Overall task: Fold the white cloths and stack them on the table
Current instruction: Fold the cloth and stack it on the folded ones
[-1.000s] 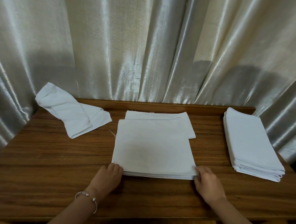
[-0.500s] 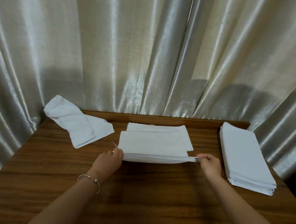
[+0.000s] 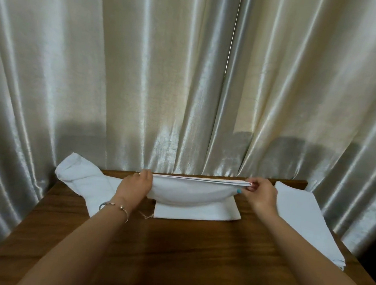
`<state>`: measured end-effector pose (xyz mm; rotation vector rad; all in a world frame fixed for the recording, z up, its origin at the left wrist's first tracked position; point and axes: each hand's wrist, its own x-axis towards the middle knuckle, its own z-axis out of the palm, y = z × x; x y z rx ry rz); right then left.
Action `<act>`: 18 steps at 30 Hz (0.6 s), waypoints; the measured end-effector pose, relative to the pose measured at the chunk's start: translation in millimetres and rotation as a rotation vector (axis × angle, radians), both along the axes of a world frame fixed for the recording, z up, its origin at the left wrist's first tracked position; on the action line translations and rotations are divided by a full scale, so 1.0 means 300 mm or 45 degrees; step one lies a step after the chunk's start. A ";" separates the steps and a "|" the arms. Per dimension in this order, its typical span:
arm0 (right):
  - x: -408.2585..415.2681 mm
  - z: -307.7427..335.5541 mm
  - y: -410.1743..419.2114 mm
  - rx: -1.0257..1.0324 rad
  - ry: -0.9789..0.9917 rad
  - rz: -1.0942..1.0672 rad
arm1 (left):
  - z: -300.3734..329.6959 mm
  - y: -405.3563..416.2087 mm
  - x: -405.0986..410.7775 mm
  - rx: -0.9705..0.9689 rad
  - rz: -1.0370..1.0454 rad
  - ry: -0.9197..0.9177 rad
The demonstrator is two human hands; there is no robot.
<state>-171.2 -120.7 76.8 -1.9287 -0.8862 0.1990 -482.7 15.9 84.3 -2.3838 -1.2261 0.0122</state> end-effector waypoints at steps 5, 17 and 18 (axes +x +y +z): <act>0.026 0.109 -0.013 -0.200 -0.798 0.106 | 0.106 0.050 -0.017 0.027 -0.011 -0.019; -0.004 0.264 -0.089 -0.379 -0.987 0.082 | 0.240 -0.018 -0.050 0.052 -0.070 0.023; -0.006 0.268 -0.103 -0.394 -0.983 0.079 | 0.242 -0.028 -0.055 0.057 -0.075 0.026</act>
